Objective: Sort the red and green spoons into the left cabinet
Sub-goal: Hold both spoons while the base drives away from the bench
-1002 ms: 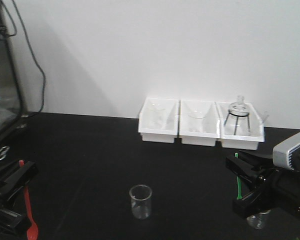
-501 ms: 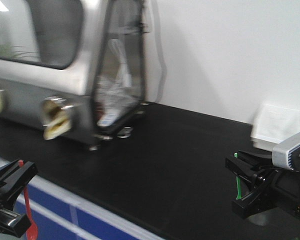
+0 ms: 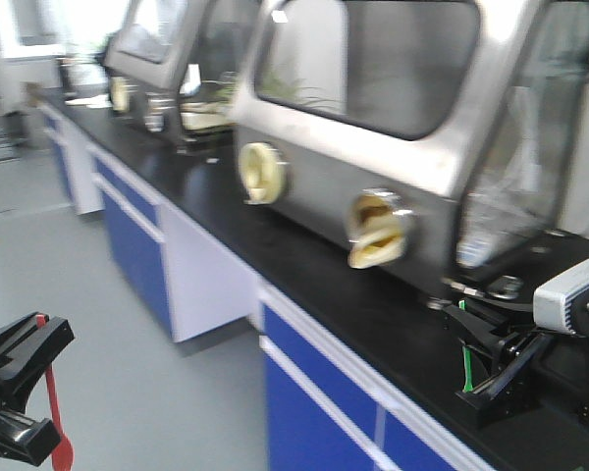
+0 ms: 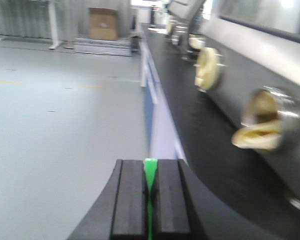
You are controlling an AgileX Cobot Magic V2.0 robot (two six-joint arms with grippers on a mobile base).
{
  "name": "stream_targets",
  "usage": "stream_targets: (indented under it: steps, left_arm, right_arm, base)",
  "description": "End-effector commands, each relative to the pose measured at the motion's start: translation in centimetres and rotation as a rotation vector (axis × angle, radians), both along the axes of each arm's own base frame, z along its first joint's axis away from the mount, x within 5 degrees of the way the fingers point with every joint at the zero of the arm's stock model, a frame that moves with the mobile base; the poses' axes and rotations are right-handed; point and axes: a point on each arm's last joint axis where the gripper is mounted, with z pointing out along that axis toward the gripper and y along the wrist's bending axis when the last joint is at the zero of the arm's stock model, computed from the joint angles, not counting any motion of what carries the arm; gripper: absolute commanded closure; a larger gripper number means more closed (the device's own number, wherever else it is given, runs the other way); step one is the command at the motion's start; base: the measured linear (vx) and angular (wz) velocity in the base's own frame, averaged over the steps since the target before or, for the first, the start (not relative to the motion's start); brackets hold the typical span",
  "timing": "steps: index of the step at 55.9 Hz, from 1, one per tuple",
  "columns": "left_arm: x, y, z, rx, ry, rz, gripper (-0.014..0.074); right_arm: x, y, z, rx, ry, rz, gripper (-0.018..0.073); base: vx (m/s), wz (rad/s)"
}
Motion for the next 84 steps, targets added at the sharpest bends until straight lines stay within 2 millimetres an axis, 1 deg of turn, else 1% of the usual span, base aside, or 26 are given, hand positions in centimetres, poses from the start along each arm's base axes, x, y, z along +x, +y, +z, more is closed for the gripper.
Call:
stream_targets:
  steps: [1,26,40,56,84]
  left_arm:
    - [-0.28,-0.01,2.05,-0.064,-0.114,-0.017,0.0524]
    - [-0.28,-0.01,2.05,-0.064,-0.114,-0.017,0.0524]
    - [-0.28,-0.01,2.05,-0.064,-0.114,-0.017,0.0524]
    - [-0.28,-0.01,2.05,-0.064,-0.114,-0.017,0.0524]
    - [-0.28,-0.01,2.05,-0.064,-0.114,-0.017,0.0524]
  right_arm:
    - [-0.38,0.17,2.03,0.051,-0.079,0.027,0.0565]
    - [-0.37,0.14,2.03,0.051,-0.08,0.026,0.0565]
    - [-0.36,0.11,2.03,0.051,-0.08,0.025,0.0565]
    - [-0.36,0.11,2.03,0.051,-0.08,0.025,0.0565]
    - [-0.36,0.11,2.03,0.051,-0.08,0.025,0.0565]
  base:
    - [0.12,0.81]
    - [0.17,0.73]
    - [0.25,0.53]
    - [0.35,0.29]
    - [0.46,0.13]
